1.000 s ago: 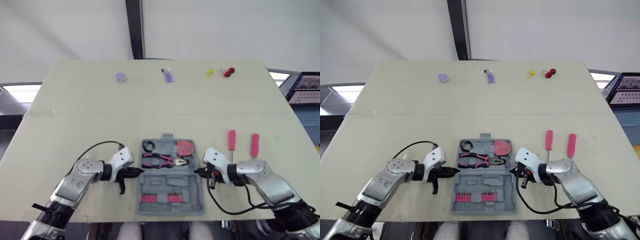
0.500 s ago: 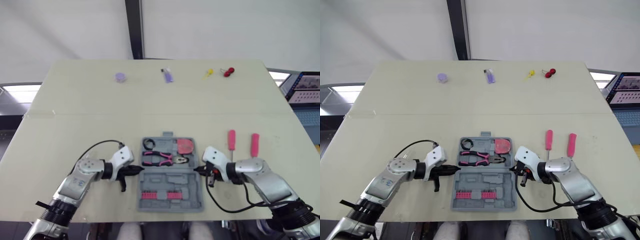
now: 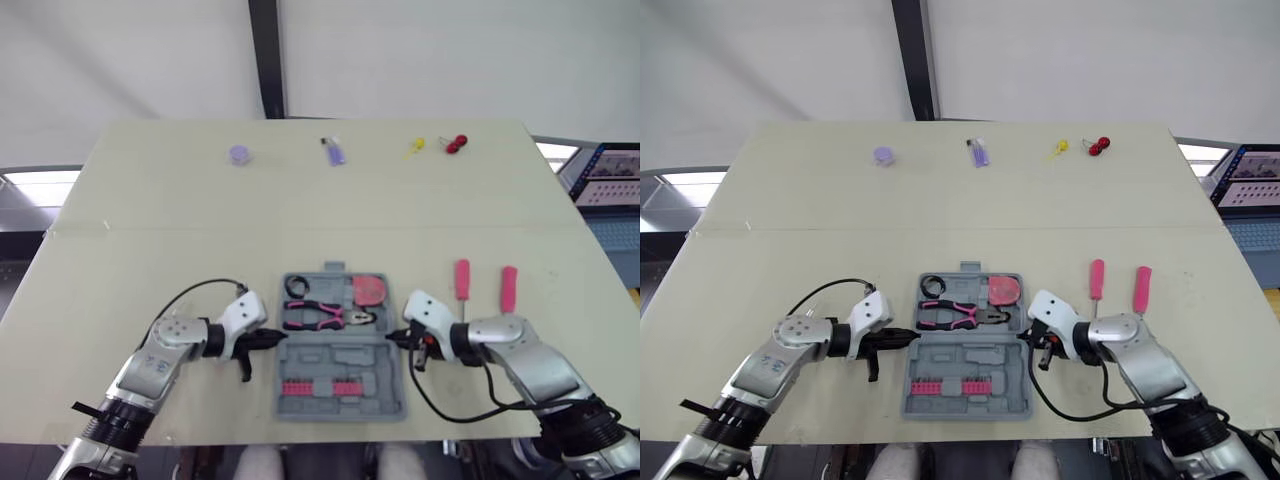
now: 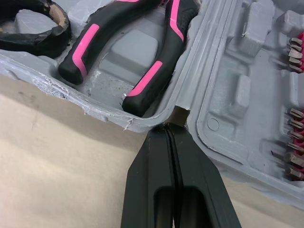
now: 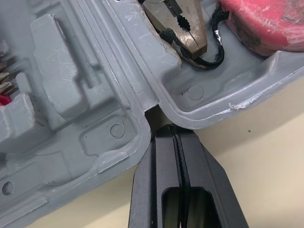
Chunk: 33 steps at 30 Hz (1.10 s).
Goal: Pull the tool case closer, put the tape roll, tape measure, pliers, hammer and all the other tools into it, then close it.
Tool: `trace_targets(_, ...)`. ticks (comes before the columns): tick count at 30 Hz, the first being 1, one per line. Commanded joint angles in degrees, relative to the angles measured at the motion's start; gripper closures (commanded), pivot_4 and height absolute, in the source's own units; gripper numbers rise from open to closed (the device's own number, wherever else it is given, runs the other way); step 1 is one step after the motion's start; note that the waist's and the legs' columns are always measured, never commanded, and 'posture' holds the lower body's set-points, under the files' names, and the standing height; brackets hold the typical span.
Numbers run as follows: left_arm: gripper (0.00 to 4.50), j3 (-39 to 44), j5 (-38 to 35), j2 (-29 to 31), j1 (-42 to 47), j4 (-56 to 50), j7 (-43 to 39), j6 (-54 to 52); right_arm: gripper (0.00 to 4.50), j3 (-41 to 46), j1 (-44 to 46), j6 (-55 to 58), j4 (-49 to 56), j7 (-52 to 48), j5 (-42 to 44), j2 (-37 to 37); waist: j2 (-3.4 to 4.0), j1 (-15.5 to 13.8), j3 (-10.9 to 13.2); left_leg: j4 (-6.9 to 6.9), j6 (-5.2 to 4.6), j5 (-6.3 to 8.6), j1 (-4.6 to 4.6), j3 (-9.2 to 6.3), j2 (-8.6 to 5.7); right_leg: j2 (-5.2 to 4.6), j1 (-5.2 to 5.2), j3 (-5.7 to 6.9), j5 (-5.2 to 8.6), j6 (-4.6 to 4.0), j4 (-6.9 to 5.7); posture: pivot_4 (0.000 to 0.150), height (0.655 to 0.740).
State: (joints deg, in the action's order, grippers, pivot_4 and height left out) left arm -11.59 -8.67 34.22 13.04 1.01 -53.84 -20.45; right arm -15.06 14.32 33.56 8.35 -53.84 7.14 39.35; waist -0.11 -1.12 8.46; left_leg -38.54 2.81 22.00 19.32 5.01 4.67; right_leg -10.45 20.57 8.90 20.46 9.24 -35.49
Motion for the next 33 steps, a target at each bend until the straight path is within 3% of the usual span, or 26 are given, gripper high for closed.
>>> trace_targets(1, 4.5, -0.1, -0.6, -1.0, 0.9, -1.5, -0.6, 1.6, 4.48, 0.4, 0.6, -1.9, 1.2, 0.6, 0.5, -1.4, 0.0, 0.0, 0.0, 0.0, 0.0, 0.0, 0.0, 0.0, 0.0, 0.0, 0.0, 0.0, 0.0, 0.0, 0.0, 0.15, 0.74)
trace_targets(33, 4.5, -0.3, -0.2, -1.7, 1.2, -0.6, -0.7, 2.5, 4.48, 0.1, 0.4, -1.7, 1.4, 0.8, -0.8, -2.5, 0.0, 0.1, 0.0, -0.01, 0.0, 0.0, -0.01, 0.0, 0.0, 0.0, -0.01, 0.0, 0.0, 0.0, -0.02, 0.15, 0.74)
